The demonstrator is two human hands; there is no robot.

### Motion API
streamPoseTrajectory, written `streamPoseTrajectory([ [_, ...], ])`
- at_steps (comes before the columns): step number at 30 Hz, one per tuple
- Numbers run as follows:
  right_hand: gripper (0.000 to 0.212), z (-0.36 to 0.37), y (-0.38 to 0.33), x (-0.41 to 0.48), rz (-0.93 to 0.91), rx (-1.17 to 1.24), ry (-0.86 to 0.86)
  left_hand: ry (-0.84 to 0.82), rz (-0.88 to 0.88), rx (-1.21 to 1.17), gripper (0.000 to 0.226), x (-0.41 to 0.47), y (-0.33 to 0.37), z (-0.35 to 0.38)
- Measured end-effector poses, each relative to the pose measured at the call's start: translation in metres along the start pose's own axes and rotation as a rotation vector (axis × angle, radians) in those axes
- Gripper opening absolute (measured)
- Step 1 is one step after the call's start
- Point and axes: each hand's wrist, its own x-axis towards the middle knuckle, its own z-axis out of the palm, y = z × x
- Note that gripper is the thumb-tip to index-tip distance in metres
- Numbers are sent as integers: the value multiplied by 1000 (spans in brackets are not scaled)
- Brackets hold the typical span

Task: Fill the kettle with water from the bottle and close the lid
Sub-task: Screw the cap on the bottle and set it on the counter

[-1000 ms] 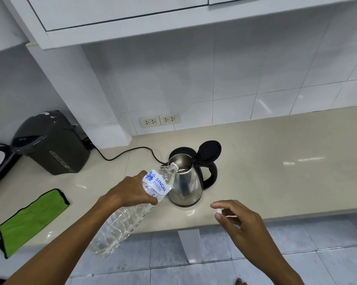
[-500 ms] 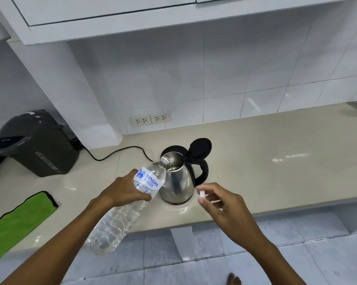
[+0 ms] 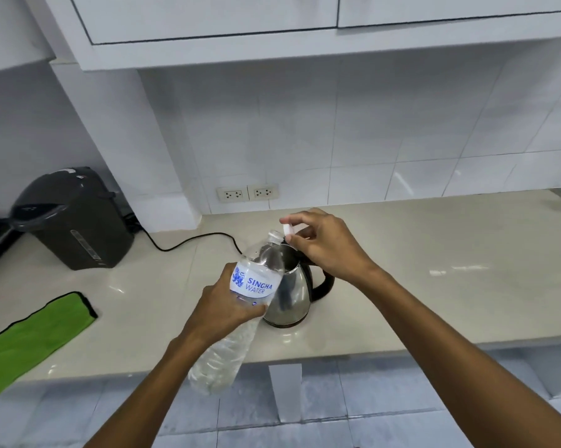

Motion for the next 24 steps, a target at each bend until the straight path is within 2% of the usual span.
streamPoseTrajectory([
  [5,28,-3,-10,10,-51,-72,-55,28,61,-94,76,-17,8,-1],
  [11,30,-42,-39,20,-169,-156,-387,-2,124,-106,74,-29,14,-10],
  [14,32,-54,-48,25,-185,-139,-497,-14,148,-106,74,-34,16,-14],
  [20,30,-59,-58,30,-215,-175,-565,-4,165,-140,74,-43,20,-15],
  [24,19,-56,-64,28,-195,-184,-553,8,185,-153,74,-46,21,-17],
])
